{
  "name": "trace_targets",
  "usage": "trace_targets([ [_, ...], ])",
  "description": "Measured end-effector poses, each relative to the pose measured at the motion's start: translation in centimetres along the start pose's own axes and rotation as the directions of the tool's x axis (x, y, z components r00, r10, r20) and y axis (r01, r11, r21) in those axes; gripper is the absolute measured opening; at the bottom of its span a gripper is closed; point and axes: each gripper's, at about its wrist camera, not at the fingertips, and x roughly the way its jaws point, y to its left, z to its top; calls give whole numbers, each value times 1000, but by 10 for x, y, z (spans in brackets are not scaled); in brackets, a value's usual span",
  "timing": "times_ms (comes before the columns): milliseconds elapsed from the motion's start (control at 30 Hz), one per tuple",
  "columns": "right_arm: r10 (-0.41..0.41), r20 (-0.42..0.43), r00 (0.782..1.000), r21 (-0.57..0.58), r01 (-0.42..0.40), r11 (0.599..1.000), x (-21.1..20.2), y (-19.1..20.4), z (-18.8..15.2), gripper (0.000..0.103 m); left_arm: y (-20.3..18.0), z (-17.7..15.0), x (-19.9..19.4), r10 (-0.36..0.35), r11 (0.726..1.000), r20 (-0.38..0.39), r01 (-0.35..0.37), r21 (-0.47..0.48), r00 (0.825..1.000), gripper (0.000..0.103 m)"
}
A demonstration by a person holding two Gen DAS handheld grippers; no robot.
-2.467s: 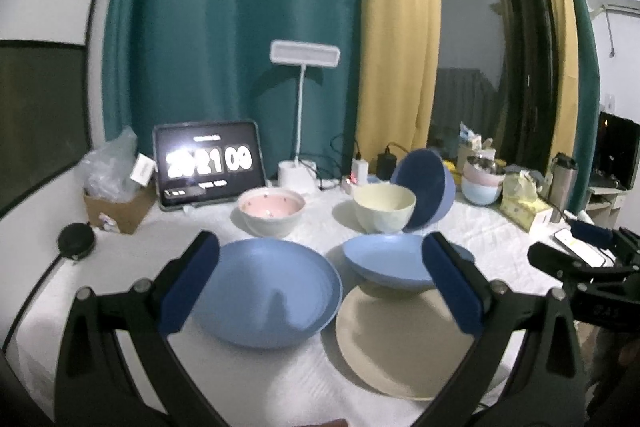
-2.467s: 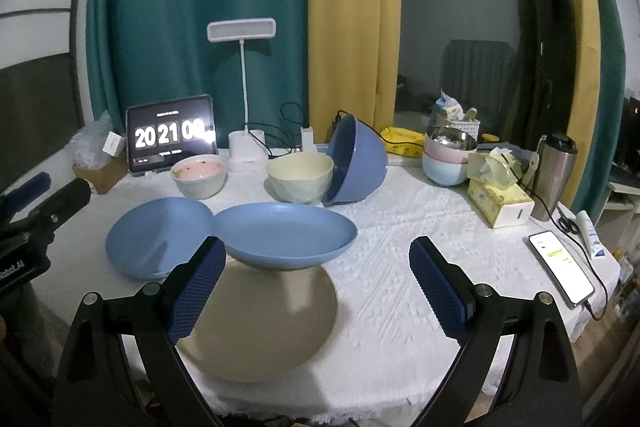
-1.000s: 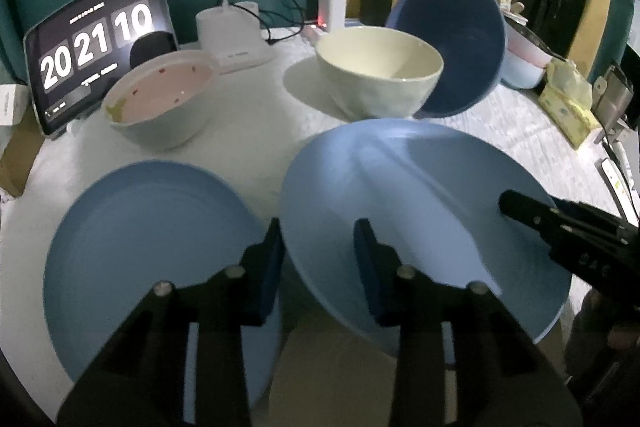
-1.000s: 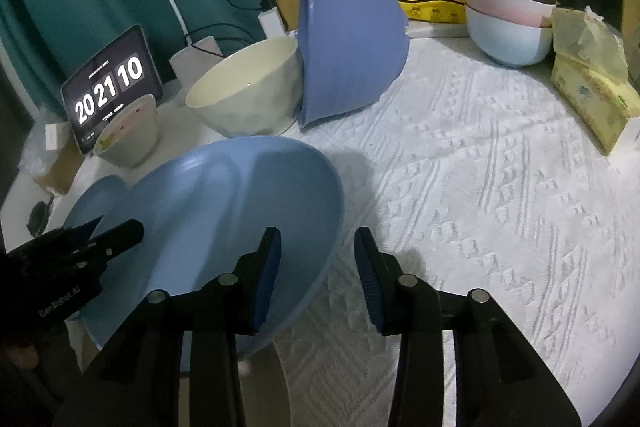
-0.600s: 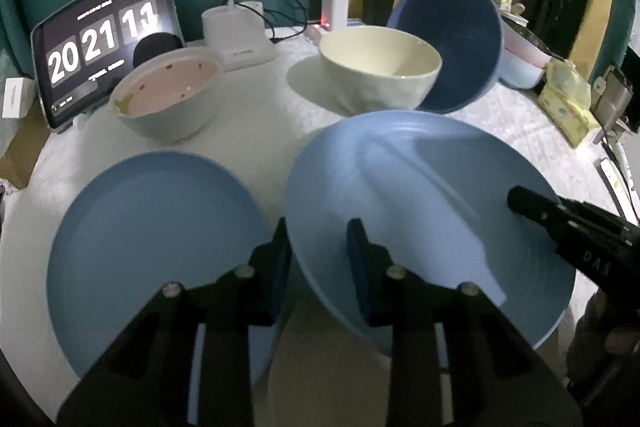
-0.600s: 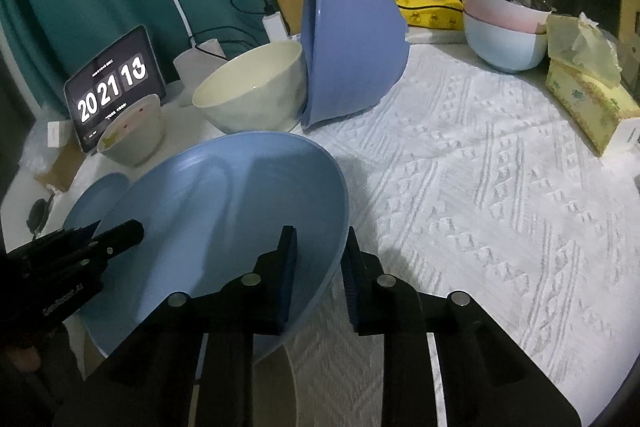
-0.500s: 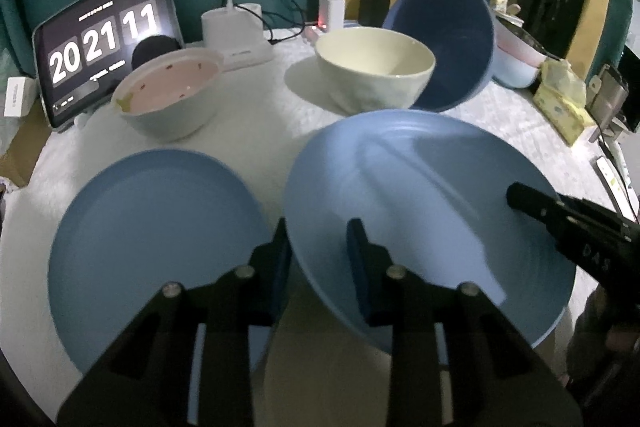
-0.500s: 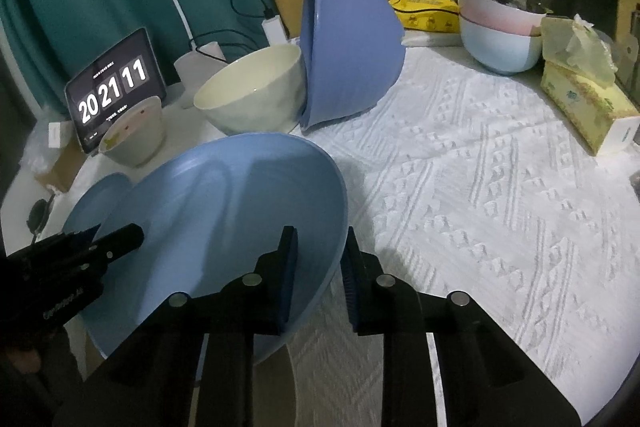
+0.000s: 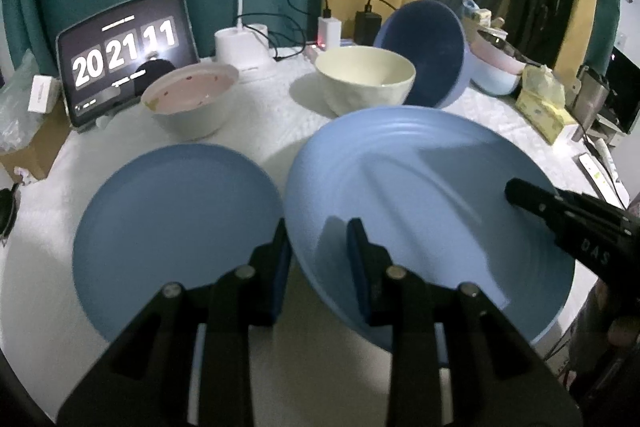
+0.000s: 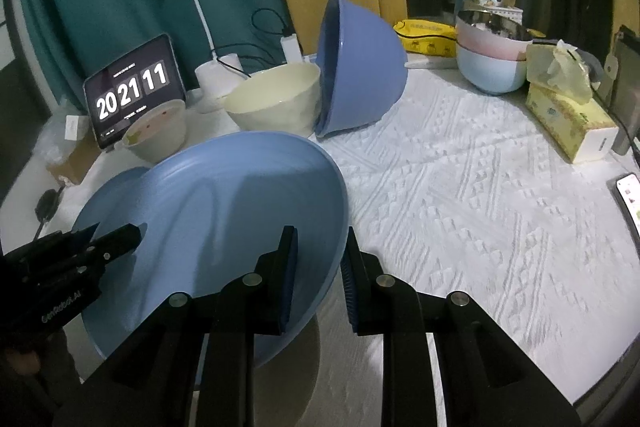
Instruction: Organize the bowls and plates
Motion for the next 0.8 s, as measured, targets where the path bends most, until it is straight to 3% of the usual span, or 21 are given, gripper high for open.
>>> trace_targets([
  [267, -7, 21, 1000, -20, 8, 1000, -20, 13, -15, 23, 2, -24, -24, 3, 1000, 21, -3, 5, 1000, 29],
  [800, -28, -16, 999, -53, 27, 998, -26, 24, -53, 24, 0, -67, -29, 36, 999, -33, -35, 41, 999, 29],
])
